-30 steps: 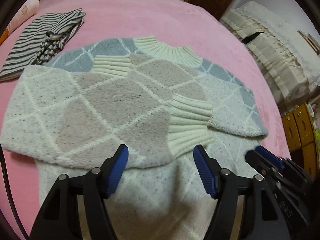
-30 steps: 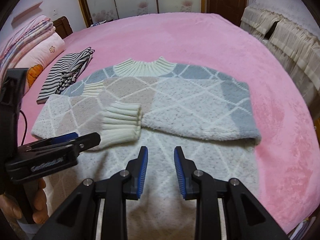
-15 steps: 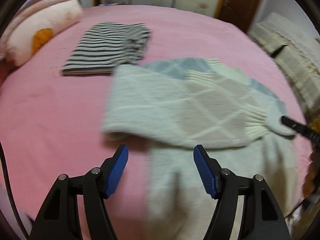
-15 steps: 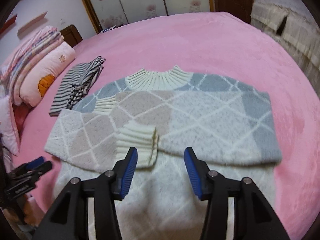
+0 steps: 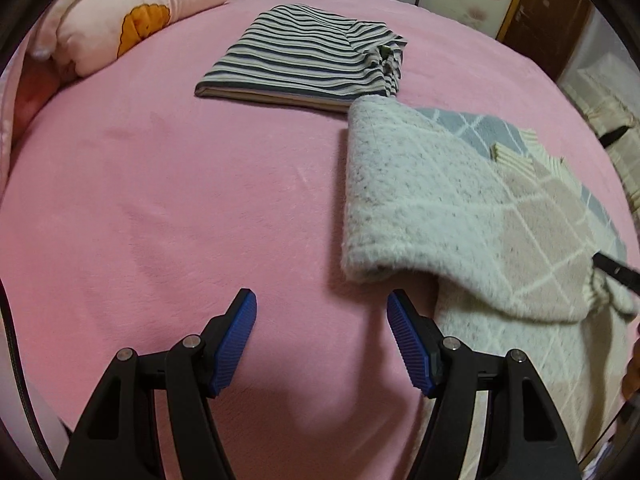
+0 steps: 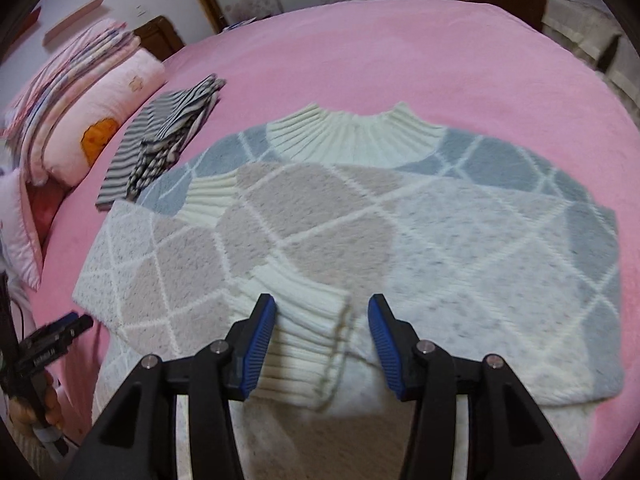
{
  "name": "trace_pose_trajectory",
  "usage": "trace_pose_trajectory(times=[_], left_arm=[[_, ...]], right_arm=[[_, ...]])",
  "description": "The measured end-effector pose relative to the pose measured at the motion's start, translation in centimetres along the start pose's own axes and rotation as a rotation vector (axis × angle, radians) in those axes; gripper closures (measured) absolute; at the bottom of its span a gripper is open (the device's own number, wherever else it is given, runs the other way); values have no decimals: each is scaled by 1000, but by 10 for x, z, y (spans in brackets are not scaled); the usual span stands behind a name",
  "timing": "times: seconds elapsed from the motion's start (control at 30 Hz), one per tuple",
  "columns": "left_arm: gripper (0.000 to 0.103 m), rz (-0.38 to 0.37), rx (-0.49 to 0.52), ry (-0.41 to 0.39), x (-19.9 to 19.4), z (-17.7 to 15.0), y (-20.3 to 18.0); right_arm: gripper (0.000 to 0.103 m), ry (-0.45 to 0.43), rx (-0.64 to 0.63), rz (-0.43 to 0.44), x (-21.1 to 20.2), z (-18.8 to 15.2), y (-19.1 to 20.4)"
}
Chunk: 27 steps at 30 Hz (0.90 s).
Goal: Fold small clothes
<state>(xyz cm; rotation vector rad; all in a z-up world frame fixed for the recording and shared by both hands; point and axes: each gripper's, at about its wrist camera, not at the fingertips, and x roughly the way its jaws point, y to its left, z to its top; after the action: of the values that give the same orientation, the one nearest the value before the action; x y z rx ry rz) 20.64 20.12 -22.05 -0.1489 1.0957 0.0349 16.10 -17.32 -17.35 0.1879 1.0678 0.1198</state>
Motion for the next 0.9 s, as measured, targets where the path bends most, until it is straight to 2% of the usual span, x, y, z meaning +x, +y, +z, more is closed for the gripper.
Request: trace_pose_trajectory(times=[0.03, 0.1, 0.17, 0.27, 0.37, 0.5, 0.63, 0.77, 0.9], left_arm=[[36, -10, -5, 2, 2, 2, 0], [36, -30, -9, -1, 0, 2, 0], [36, -50, -13, -7, 1, 4, -1], [36, -48, -13, -10, 6, 10, -10], [36, -47, -23, -18, 10, 17, -16], [36, -40, -23, -34, 12, 25, -24], [36, -36, -9, -45, 14, 32, -35], [36, -24, 11, -52, 12, 33, -45], [36, -15, 42, -48, 11, 30, -55]], right_arm=[[57, 0, -15, -8, 2, 0, 3], [77, 2, -46, -17, 5, 0, 10], [91, 0, -71, -25, 3, 1, 15], [94, -39, -118, -64, -11, 4, 26], [94, -114, -182, -103, -37, 12, 43], [94, -248, -237, -157, -84, 35, 63], [94, -341, -245, -179, -120, 60, 66], [94, -376, -232, -222, -136, 73, 57], [94, -351, -190, -273, -131, 73, 35]])
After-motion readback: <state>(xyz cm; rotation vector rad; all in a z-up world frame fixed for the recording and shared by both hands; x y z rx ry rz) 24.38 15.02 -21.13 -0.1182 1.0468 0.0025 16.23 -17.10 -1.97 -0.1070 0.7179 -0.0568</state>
